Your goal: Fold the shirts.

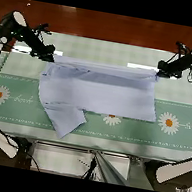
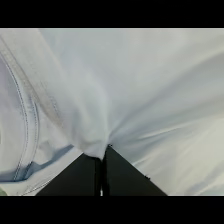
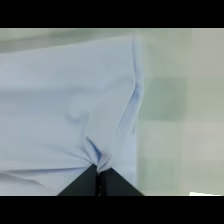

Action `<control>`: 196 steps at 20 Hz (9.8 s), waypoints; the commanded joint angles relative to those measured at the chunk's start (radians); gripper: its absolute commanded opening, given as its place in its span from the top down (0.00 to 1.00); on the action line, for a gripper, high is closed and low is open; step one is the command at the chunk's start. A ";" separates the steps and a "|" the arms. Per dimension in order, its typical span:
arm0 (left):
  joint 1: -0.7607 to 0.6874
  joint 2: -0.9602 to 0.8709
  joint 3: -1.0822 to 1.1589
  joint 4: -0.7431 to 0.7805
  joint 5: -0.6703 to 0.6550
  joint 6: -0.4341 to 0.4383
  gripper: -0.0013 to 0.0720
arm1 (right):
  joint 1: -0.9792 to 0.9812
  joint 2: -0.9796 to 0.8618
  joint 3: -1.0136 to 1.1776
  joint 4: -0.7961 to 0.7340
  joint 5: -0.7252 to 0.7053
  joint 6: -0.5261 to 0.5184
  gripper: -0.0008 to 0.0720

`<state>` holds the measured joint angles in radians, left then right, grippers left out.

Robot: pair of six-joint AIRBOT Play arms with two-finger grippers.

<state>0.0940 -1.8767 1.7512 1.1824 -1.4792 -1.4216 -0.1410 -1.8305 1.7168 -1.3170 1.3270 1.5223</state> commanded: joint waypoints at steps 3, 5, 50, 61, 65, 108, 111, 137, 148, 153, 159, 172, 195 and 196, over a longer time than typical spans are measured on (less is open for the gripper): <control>-0.014 -0.010 0.002 0.004 -0.060 -0.009 0.95 | 0.002 0.001 0.000 -0.051 0.047 0.025 0.96; -0.023 -0.023 0.002 0.003 -0.060 -0.024 0.92 | 0.002 0.001 0.000 -0.027 0.045 0.034 0.96; 0.039 0.686 -1.252 -0.450 0.447 0.154 0.95 | -0.484 0.549 -1.119 0.410 -0.205 -0.343 0.30; 0.073 0.697 -1.161 -0.450 0.437 0.207 0.95 | -0.238 0.566 -0.983 0.462 -0.243 -0.336 0.96; 0.162 0.740 -0.905 -0.450 0.413 0.210 0.95 | -0.237 0.620 -0.765 0.479 -0.217 -0.327 0.96; 0.142 0.231 -0.257 -0.612 0.108 0.191 0.36 | -0.077 -0.024 -0.446 0.900 -0.525 -0.441 0.70; 0.132 0.231 -0.257 -0.619 0.109 0.191 0.37 | -0.080 0.037 -0.433 0.895 -0.462 -0.489 0.96; -0.821 0.077 -0.402 -0.805 0.719 0.247 0.95 | 0.199 1.020 -0.433 0.113 0.018 0.132 0.96; -0.505 0.271 -0.402 -0.658 0.629 0.261 0.96 | 0.199 0.999 -0.433 0.061 -0.209 0.060 0.96; -0.079 0.560 -0.402 -0.513 0.552 0.257 0.96 | 0.326 0.789 -0.433 0.155 -0.319 -0.020 0.96; 0.290 0.767 -0.403 -0.500 0.389 0.257 0.96 | 0.638 0.532 -0.433 0.175 -0.616 -0.015 0.96; 0.219 0.797 -0.570 -0.476 0.298 0.259 0.95 | 0.798 0.280 -0.433 0.404 -0.711 -0.042 0.32; 0.342 0.811 -0.570 -0.475 0.272 0.258 0.95 | 0.154 0.521 -1.110 0.870 -0.556 -0.259 0.16; 0.342 0.811 -0.570 -0.474 0.272 0.258 0.95 | 0.186 0.499 -1.110 0.926 -0.592 -0.260 0.16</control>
<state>0.4347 -1.0668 1.1816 0.7082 -1.2041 -1.1637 -0.0532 -1.2778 0.6289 -0.5667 0.8768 1.2816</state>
